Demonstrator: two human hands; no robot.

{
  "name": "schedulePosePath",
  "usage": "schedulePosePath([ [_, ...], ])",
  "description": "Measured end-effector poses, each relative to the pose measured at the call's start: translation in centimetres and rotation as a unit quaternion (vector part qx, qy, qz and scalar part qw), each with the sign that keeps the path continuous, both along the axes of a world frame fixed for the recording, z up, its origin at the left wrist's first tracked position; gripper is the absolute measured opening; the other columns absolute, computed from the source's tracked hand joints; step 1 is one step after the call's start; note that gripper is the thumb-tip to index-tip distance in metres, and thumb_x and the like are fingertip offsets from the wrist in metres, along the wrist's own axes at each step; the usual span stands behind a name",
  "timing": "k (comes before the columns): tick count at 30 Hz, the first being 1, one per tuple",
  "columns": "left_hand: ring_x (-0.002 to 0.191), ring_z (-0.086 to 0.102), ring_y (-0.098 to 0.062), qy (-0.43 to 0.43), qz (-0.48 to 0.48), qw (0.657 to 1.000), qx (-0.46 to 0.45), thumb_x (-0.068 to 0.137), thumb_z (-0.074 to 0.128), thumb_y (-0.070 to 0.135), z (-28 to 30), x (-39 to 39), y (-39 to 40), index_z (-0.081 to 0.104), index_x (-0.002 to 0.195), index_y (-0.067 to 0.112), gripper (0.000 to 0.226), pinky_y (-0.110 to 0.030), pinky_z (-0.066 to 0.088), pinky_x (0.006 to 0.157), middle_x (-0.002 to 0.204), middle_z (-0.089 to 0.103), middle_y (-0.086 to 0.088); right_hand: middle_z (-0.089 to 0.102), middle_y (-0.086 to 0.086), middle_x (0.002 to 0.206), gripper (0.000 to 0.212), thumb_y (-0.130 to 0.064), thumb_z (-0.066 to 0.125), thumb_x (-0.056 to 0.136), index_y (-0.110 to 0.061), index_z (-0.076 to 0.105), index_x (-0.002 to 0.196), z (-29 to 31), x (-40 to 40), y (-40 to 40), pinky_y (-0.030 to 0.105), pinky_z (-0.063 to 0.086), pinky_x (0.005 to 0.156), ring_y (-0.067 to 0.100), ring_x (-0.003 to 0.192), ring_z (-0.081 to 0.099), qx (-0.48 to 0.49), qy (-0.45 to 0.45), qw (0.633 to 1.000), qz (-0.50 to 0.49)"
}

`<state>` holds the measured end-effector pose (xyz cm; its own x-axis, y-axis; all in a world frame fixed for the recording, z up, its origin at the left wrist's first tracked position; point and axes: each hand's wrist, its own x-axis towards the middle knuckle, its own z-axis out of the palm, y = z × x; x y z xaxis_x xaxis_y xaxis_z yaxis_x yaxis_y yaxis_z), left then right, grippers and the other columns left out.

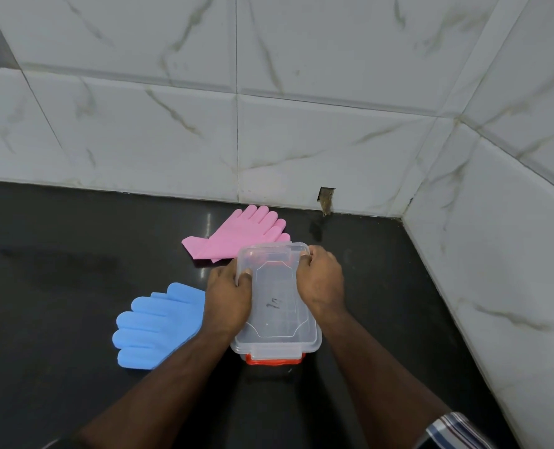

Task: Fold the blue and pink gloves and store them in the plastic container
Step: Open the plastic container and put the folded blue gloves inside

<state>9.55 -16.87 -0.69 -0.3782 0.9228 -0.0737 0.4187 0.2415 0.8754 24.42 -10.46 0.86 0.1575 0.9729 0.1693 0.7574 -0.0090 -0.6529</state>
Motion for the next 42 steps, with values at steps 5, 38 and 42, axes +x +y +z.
schedulePosePath([
  [5, 0.122, 0.047, -0.025, 0.048, 0.008, 0.999, 0.004, 0.103, 0.042, 0.034, 0.7, -0.1, -0.1, 0.056, 0.135, 0.025, 0.036, -0.045, 0.04, 0.106, 0.132, 0.05, -0.008, 0.067, 0.001, 0.095, 0.024, -0.028, 0.041, 0.101, -0.015, 0.061, 0.101, 1.2, 0.1, -0.3, 0.037, 0.056, 0.076, 0.018, 0.084, 0.062, -0.033, 0.045, 0.998, 0.006],
  [38, 0.124, 0.053, -0.009, 0.177, -0.35, 0.915, 0.091, 0.094, 0.063, 0.008, 5.6, 9.0, 1.8, 0.063, 0.124, 0.03, 0.037, -0.02, 0.04, 0.104, 0.138, 0.056, 0.007, 0.067, 0.009, 0.097, 0.051, 0.024, 0.06, 0.076, -0.008, 0.057, 0.116, 1.7, 18.0, -5.2, 0.039, 0.057, 0.074, 0.028, 0.082, 0.068, -0.106, 0.488, 0.851, -0.162],
  [42, 0.125, 0.053, -0.01, 0.179, -0.339, 0.92, 0.081, 0.097, 0.06, 0.011, 4.9, 8.7, 1.7, 0.063, 0.125, 0.029, 0.034, -0.02, 0.039, 0.102, 0.137, 0.058, 0.007, 0.07, 0.011, 0.107, 0.056, 0.024, 0.06, 0.074, -0.003, 0.06, 0.123, -2.6, 18.6, -5.4, 0.046, 0.057, 0.087, 0.032, 0.094, 0.069, -0.107, 0.447, 0.867, -0.191],
])
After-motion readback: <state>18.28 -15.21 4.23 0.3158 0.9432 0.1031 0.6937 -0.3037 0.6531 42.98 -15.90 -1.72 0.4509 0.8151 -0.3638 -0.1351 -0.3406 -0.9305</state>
